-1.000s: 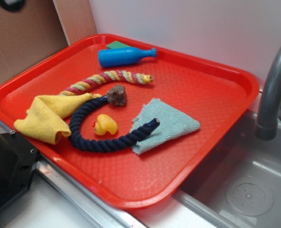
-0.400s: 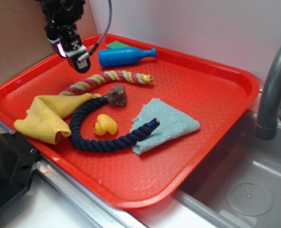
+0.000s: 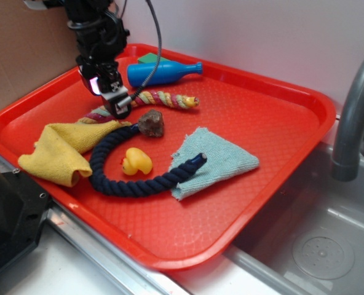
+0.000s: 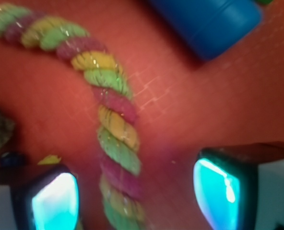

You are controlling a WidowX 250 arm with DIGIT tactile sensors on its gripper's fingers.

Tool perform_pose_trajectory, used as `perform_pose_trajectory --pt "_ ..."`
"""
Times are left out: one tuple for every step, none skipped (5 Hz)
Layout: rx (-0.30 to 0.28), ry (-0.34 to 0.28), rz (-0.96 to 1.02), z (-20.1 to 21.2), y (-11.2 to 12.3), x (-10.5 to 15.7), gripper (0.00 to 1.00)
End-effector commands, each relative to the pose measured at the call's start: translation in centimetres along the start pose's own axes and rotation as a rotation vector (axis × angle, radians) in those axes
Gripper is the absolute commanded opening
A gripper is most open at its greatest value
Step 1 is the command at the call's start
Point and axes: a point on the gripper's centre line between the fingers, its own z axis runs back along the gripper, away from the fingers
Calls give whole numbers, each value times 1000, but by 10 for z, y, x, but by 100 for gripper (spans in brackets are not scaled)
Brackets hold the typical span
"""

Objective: Grab the multicolored rope.

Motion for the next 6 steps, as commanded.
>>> perform_pose_trajectory --pt "-13 8 8 -13 5 2 100" --pt "-14 -10 5 -11 -1 -2 0" --pt "0 -28 8 -1 -5 -6 0" --pt "-17 -41 2 3 -5 -9 0" --pt "-24 -45 -36 7 -8 -8 0" --pt "18 -62 -20 45 -12 -15 0"
